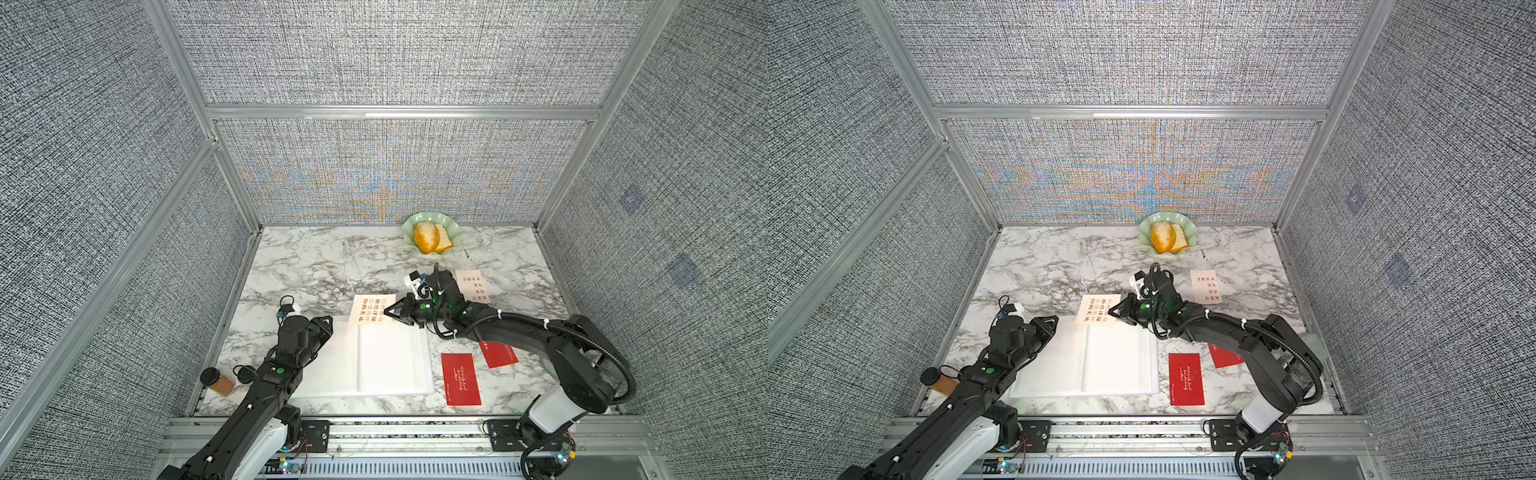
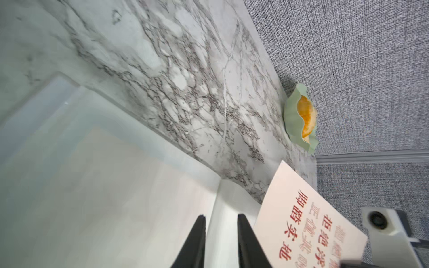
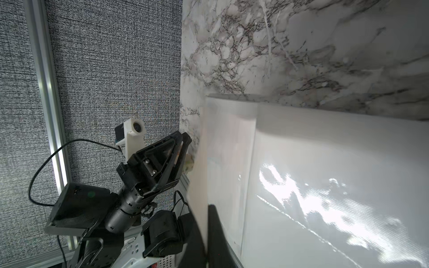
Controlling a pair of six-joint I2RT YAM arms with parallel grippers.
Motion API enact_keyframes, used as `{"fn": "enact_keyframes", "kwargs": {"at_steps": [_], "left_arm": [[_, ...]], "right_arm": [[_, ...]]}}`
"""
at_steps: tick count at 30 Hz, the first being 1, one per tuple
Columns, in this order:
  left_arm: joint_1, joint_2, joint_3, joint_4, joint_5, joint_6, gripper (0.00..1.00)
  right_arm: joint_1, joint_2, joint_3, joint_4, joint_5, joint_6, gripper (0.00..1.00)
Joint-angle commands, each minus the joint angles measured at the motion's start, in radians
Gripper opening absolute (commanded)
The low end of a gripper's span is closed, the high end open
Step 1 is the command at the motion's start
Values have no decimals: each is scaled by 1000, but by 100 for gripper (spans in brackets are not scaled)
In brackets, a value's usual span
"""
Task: Place the photos into the photo albums
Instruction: Pick up the photo at the center of the board, then insert the photo into the photo album.
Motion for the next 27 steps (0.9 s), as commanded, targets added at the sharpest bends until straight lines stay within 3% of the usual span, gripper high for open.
{"fn": "enact_keyframes", "kwargs": {"at_steps": [1,7,15,27], "left_arm": [[2,22,17,-46,-54,54,25],[1,174,62,-38,-17,84,22],[1,296,78,-18,-4,108,19],[1,266,31,-66,-108,71,19]], "right_arm": [[1,15,80,-302,7,-171,0],[2,80,220,-502,29,-281,0],[7,148,321,-619,60,-325,0],[34,205,393,-685,79,-319,0]]}}
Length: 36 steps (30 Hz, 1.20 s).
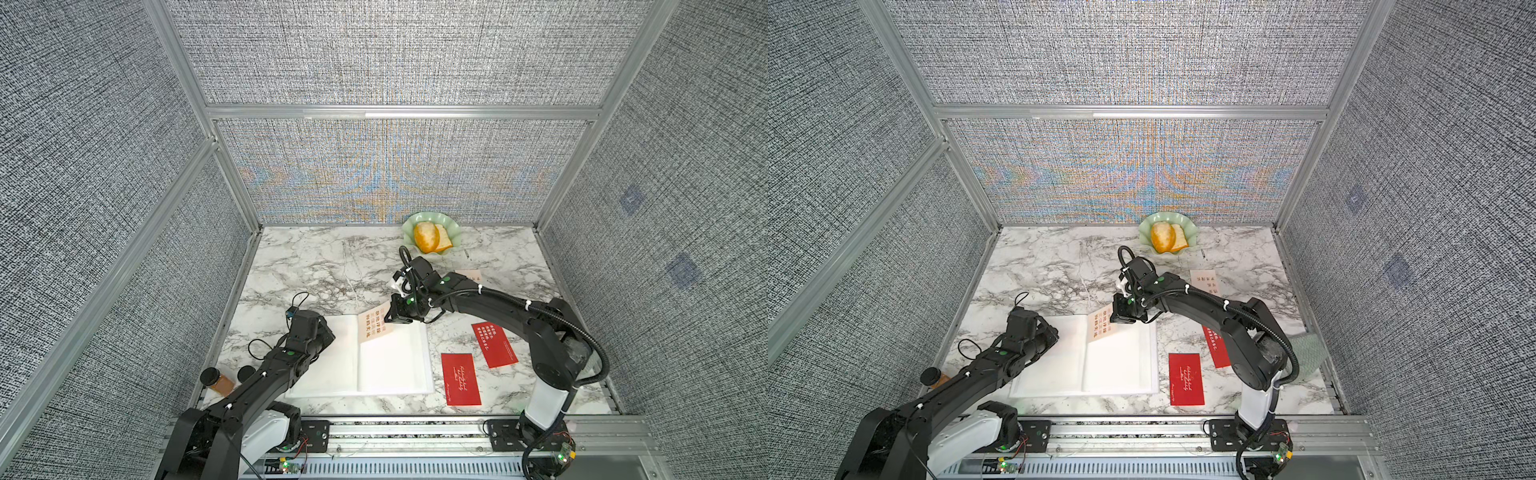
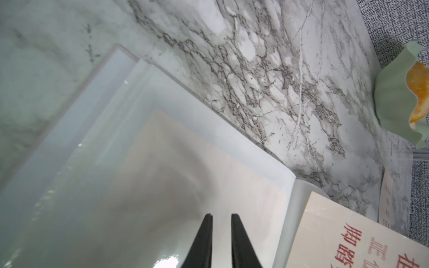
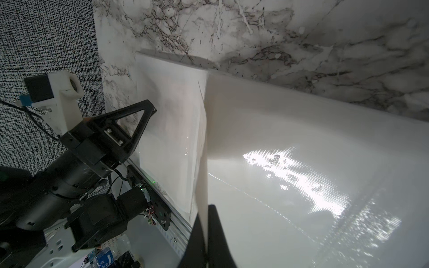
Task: Place the photos into the photo albums
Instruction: Insert the photo into the photo album.
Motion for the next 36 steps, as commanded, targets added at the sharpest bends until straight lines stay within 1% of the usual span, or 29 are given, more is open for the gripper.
{"fn": "enact_keyframes", "kwargs": {"at_steps": [1,8,14,23,29,36], "left_arm": [[1,-15,-18,-13,-44,-20,19],[2,-27,-30,-18,-65,-11,19],[5,-34,-33,-22,-72,-5,19],[9,-77,-55,-22,-98,2,19],[10,-113,-67,-24,-103,13,19],[11,-120,-68,-25,-97,25,19]], "right_arm": [[7,12,14,-30,12,4,0],[16,15,30,-48,50,22,0],[18,25,42,-50,56,32,0],[32,42,85,-85,85,35,0],[41,54,88,-76,90,52,0],[50,60,66,-42,88,80,0]]}}
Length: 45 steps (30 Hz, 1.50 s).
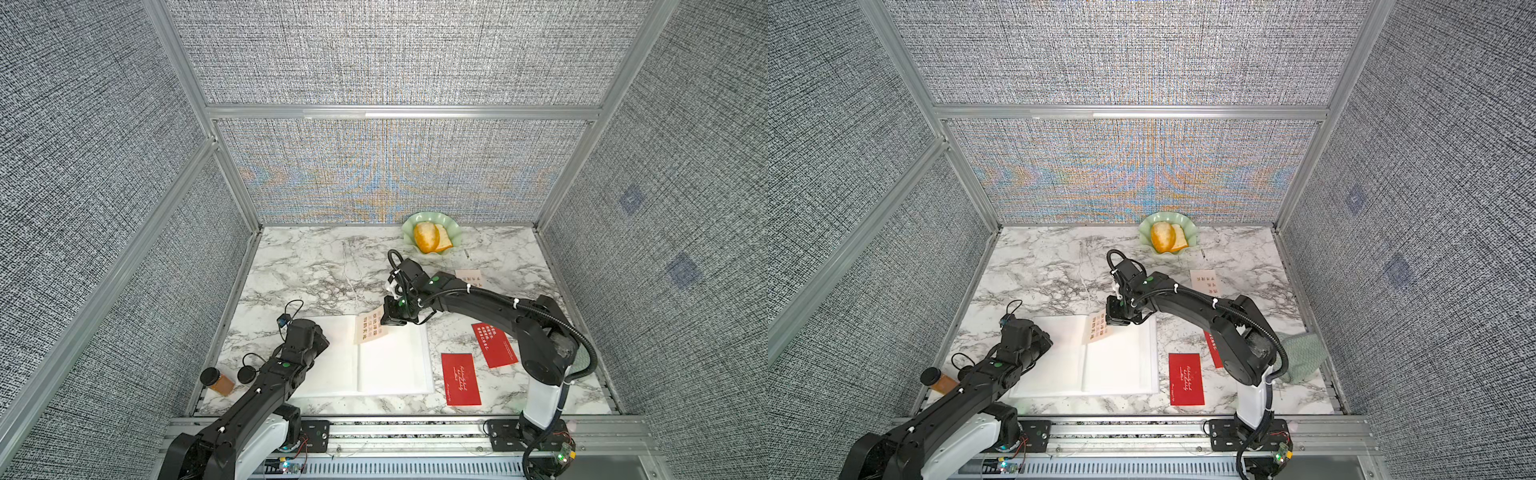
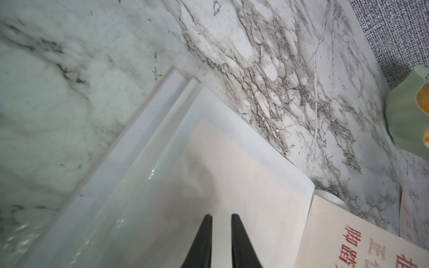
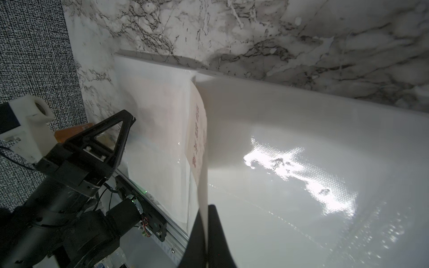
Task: Place the photos into the photo albums
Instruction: Insert the photo into the photo album.
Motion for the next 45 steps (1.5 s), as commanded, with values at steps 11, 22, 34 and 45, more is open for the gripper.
{"fn": "enact_keyframes", "kwargs": {"at_steps": [11,22,34,45], "left_arm": [[2,1,5,-15,-14,16,19],[2,-6,17,-45,-32,27,19],[4,-33,28,-84,-48,28,19],[5,-39,26,-87,-48,33,19]], "right_arm": [[4,17,-54,91,-19,44,0],[17,87,-44,179,-72,49,0],[36,217,42,251,-115,77,0],[35,157,-22,203,-51,47,23]]}}
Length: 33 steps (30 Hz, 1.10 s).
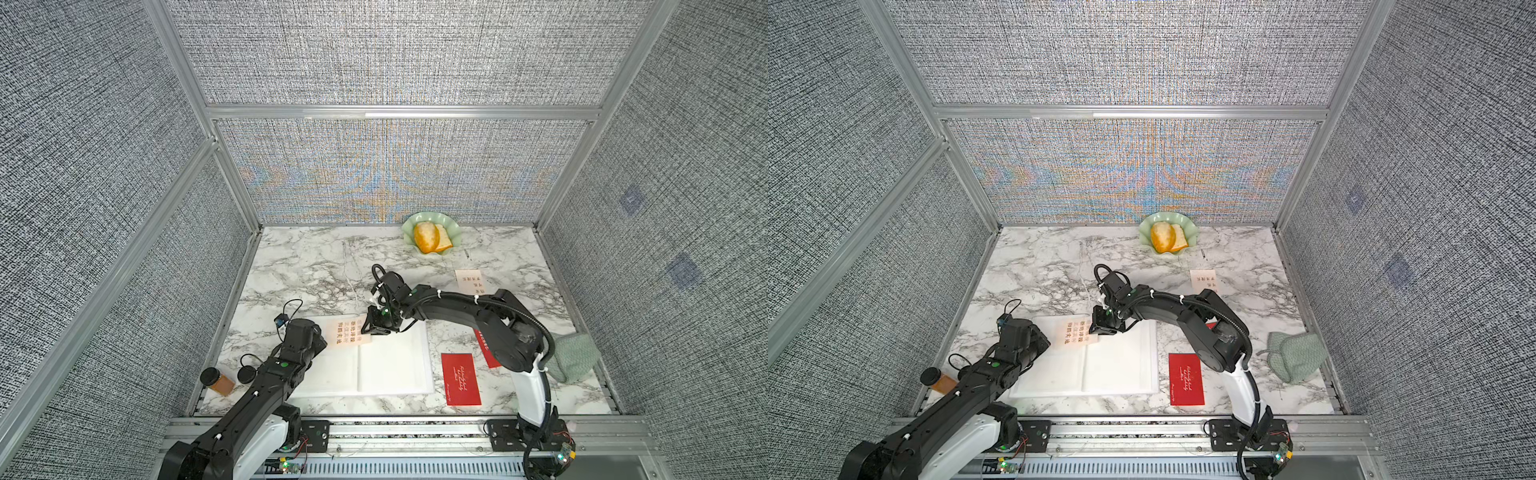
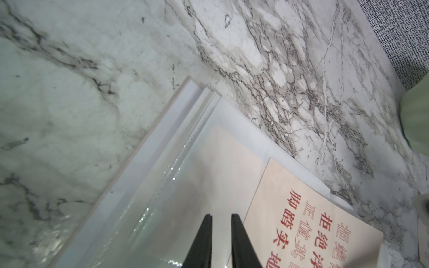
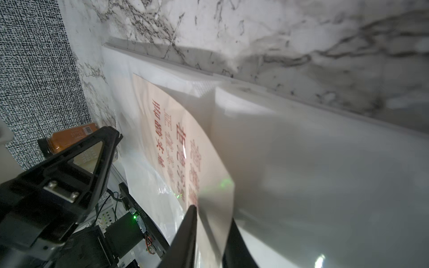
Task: Place the photos into the photo albums
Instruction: Insert the photo into the photo album.
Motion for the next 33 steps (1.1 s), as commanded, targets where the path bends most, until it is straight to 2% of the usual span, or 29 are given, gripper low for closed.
{"fn": "enact_keyframes", "kwargs": {"at_steps": [1,10,25,33], "left_arm": [[1,-1,2,0,-5,12,19],[0,18,11,11,4,14,19],[2,-29,6,-29,-5,20,19],[3,-28,13,-34,-2,25,19]], "right_arm": [[-2,-36,-26,-29,44,-17,23],[12,1,13,-20,35,-4,23],[53,149,220,-61,-15,8,23],[55,167,191,29,-76,56,23]]}}
